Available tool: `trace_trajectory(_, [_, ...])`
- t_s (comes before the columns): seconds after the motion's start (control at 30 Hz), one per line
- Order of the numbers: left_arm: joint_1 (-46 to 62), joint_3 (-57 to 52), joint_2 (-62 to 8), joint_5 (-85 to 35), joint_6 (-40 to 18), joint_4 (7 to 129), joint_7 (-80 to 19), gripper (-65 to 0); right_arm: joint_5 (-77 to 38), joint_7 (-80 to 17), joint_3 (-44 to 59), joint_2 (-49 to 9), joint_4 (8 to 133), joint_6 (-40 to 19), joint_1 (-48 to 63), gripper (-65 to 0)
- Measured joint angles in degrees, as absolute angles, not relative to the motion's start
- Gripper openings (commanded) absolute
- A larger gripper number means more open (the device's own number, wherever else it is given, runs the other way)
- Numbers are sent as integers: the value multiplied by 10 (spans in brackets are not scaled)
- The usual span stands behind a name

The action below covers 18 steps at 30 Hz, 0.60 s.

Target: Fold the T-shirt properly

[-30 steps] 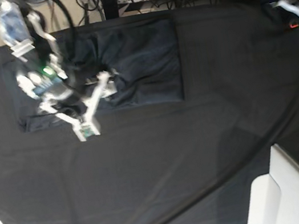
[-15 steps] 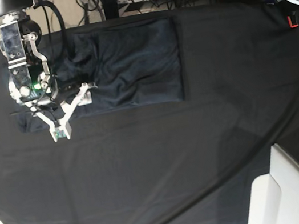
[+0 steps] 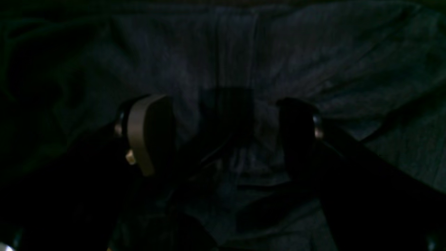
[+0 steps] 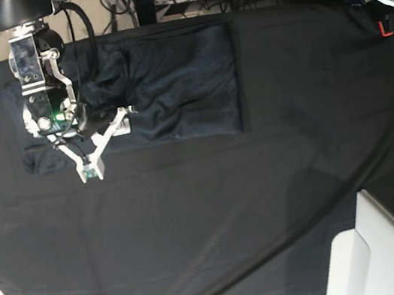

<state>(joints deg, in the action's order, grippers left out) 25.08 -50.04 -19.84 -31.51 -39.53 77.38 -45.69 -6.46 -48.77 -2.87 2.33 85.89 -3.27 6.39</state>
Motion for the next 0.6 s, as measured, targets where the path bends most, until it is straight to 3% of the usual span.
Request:
trace_trajectory(0.2, [251, -500, -198, -315, -395, 773, -457, -650, -67, -482, -28, 24, 857, -32, 53, -579])
trace_trajectory(0.6, [249, -500, -198, -315, -395, 773, -457, -650, -66, -483, -28, 23, 854, -32, 29, -594])
